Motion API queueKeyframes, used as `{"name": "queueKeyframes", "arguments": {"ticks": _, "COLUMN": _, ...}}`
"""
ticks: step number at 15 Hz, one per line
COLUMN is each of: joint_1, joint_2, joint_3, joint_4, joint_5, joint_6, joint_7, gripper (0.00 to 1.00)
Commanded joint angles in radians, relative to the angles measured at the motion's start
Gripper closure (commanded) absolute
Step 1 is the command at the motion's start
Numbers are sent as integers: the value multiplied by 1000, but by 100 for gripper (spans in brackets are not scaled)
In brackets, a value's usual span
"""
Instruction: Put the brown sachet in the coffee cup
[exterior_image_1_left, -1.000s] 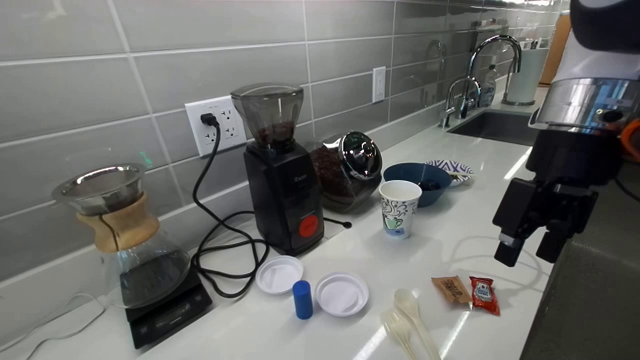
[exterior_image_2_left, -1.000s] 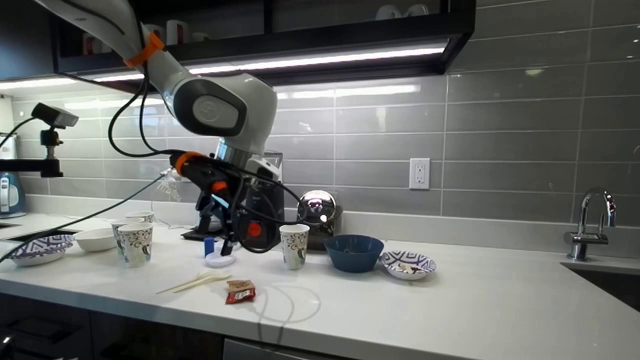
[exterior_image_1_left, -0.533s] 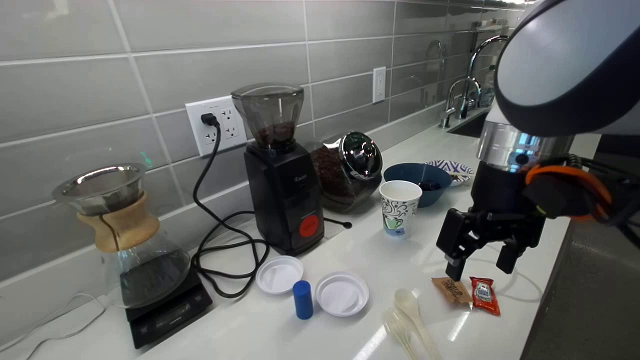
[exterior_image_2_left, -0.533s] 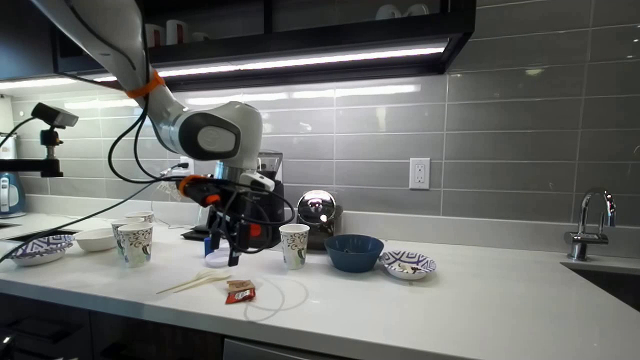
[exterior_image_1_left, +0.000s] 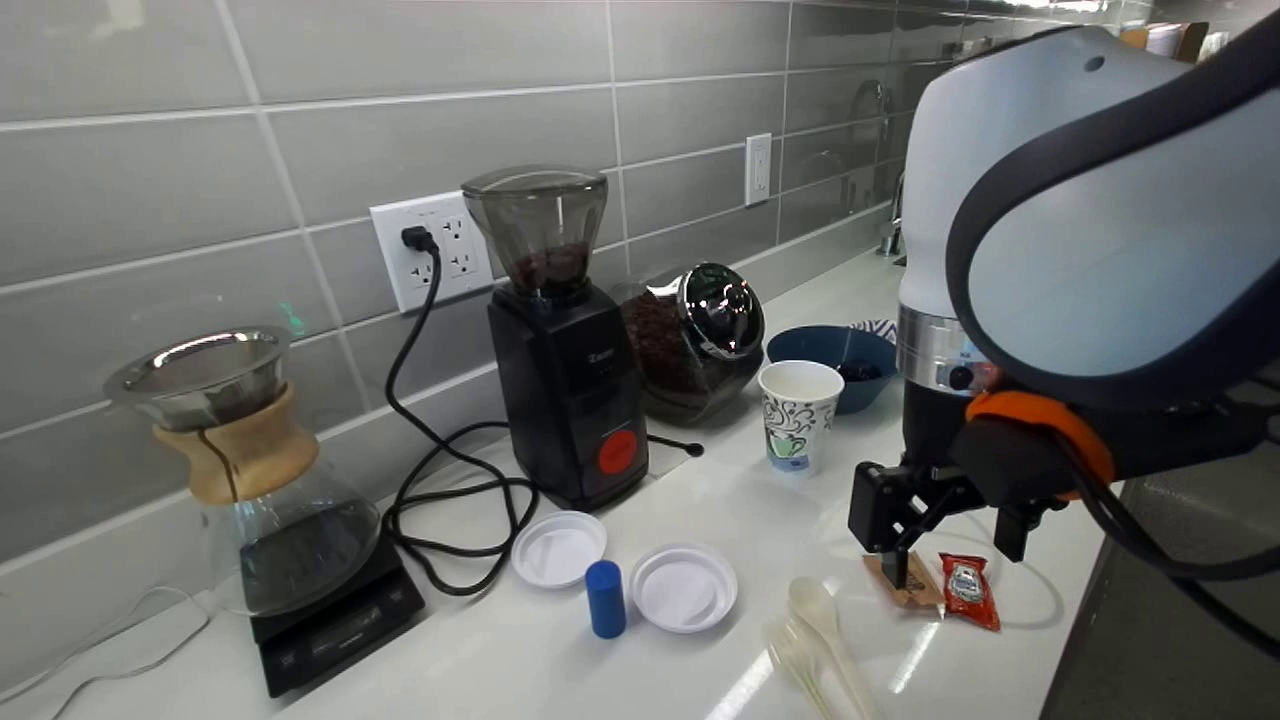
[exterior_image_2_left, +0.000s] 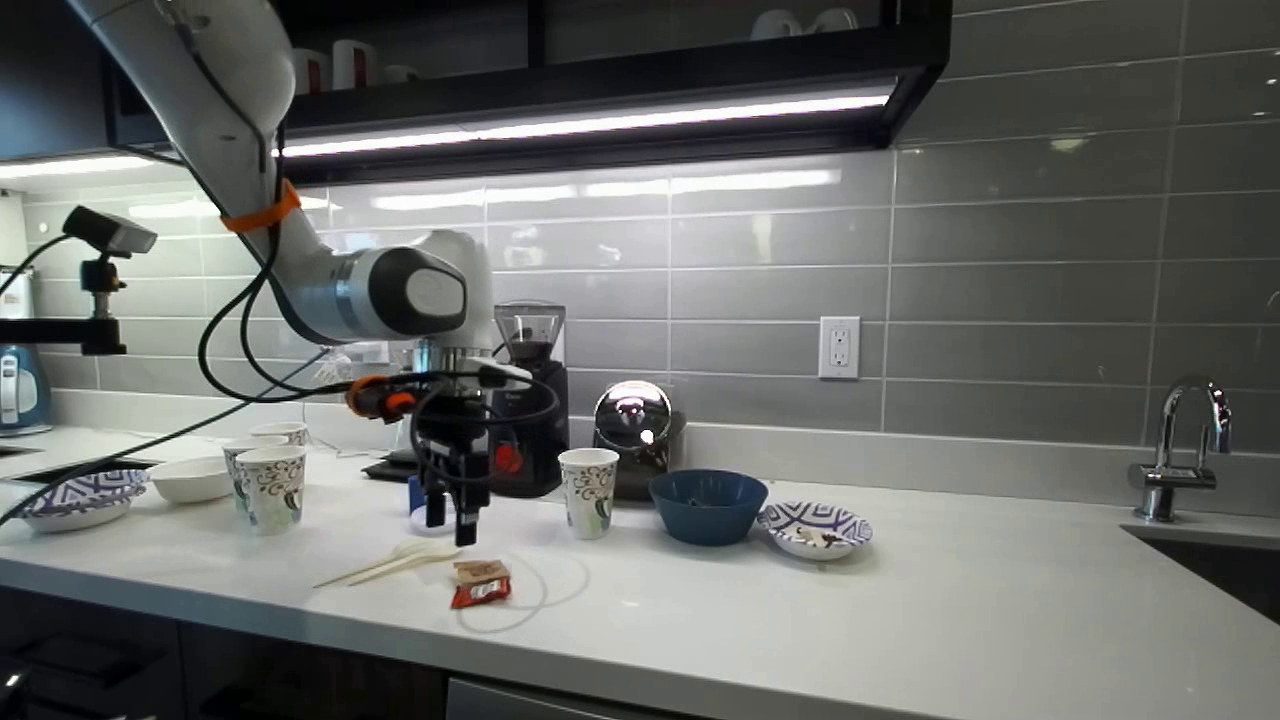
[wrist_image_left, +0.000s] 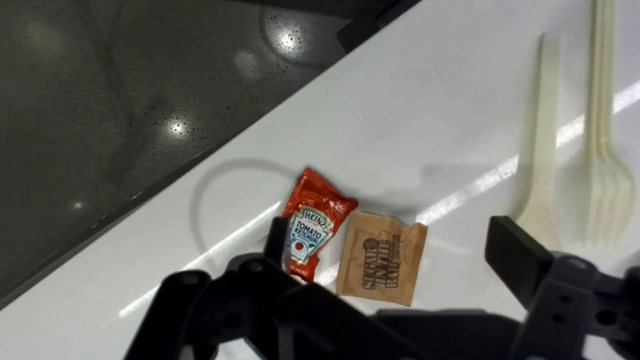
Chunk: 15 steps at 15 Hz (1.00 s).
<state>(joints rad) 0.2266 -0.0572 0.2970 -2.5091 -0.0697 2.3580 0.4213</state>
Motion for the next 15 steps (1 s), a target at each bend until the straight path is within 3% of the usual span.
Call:
{"name": "queueKeyframes", "arguments": {"ticks": 1, "joint_1": 5, "joint_2": 99, "joint_3": -6, "joint_4": 66, "joint_5": -78, "joint_6": 19, "joint_7": 72, "gripper": 0}}
{"name": "queueKeyframes", "arguments": {"ticks": 4, "joint_1": 19, "joint_2": 156, "joint_3": -15, "joint_4": 108, "joint_5": -114, "joint_6": 6, "joint_7": 82, "gripper": 0}}
{"name": "queueKeyframes", "arguments": {"ticks": 9, "joint_1": 44, "joint_2": 224, "joint_3": -38, "joint_4": 160, "joint_5": -136, "joint_6": -20, "joint_7": 90, "gripper": 40}}
{"name": "queueKeyframes", "arguments": {"ticks": 13, "joint_1": 63, "joint_2": 251, "joint_3": -55, "joint_4": 182, "joint_5": -129, "joint_6": -20, "joint_7": 84, "gripper": 52}}
{"name": "queueKeyframes", "arguments": {"ticks": 14, "joint_1": 68, "joint_2": 255, "joint_3": -58, "joint_4": 187, "joint_5": -127, "joint_6": -21, "joint_7": 82, "gripper": 58}}
{"name": "queueKeyframes", "arguments": {"ticks": 15, "joint_1": 72, "joint_2": 259, "joint_3": -62, "joint_4": 192, "joint_5": -129, "joint_6": -22, "joint_7": 84, "gripper": 56}}
